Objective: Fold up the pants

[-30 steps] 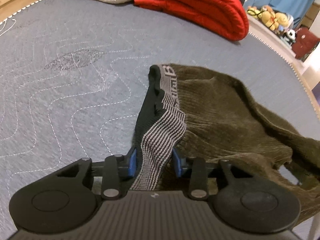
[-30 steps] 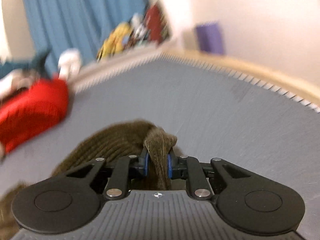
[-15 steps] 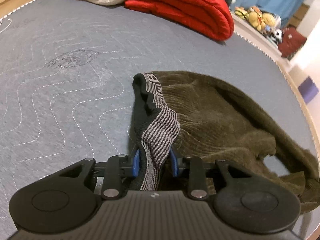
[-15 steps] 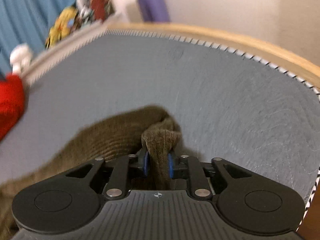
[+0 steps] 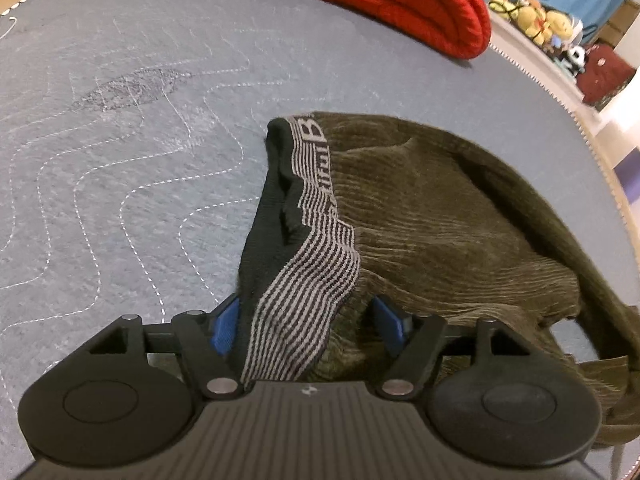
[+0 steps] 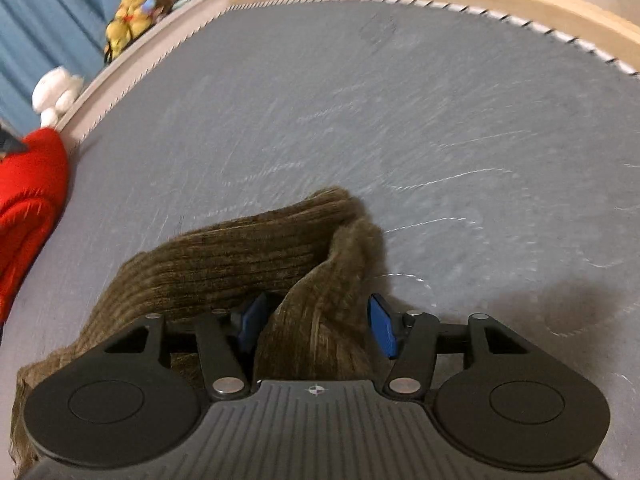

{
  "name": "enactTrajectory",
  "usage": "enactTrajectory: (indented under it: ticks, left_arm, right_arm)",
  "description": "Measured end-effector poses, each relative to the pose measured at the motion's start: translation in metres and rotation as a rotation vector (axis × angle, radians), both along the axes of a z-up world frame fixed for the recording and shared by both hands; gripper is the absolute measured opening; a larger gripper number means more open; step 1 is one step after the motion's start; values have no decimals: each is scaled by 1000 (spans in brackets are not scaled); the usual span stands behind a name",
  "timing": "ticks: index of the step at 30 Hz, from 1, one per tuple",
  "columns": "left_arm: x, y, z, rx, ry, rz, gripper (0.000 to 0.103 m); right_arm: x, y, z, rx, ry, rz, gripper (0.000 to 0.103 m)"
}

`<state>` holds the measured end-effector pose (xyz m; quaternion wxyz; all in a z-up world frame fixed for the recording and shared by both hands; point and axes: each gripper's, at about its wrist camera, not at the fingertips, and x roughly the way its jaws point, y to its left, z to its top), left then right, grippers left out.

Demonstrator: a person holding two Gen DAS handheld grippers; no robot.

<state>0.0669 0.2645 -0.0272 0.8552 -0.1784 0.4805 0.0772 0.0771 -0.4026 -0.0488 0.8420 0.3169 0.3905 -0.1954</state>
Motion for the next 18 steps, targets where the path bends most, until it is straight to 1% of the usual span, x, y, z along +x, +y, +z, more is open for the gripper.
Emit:
enactTrajectory:
  ticks: [1,3,5,6,7,8,9,10,11,12,13,14,15,16,18]
  left_arm:
    - [3,-1,-2,10,8,0,74]
    - [6,-3,-6,28,20,-4,74]
    - [9,-5,-9,42,28,-5,74]
    - [10,-5,-10,46,31,-5,73]
    - [10,-6,-10,52,31,-6,70]
    - [10,-7,-9,60,33,-8,65]
    - [10,-8,-8,72,29,-7,62]
    - [9,-7,-6,70,16,2,58]
    - [7,-6,-4,61,2,10,54]
    - [5,-6,0,55,-16,17,52]
    - [3,-5,3,50,-32,22,48]
    - [1,-3,5,40,-45,25,46]
    - [-1,-1,7,31,-52,25,45]
    - [-2,0,7,25,-56,21,44]
    - [-5,2,8,17,-60,13,42]
  right_arm:
    - [3,0,-2,-1,7,16,57]
    - [10,2,0,-8,15,55,45]
    - [16,5,5,-19,6,88,25]
    - [19,8,10,-23,-5,106,23]
    - [20,10,14,-29,-20,113,16]
    - [20,11,20,-35,-48,102,11]
    - [17,11,29,-27,-119,63,10]
    - [10,9,41,-10,-227,19,9]
    - [-4,9,62,-5,-423,-30,9]
    - [-16,12,80,-41,-567,-50,9]
    - [-25,17,97,-103,-664,-74,9]
    - [-32,19,109,-171,-706,-134,9]
    - [-33,15,111,-188,-684,-187,9]
    - [-31,7,106,-185,-605,-260,9]
    - [-28,-15,81,-140,-366,-401,9]
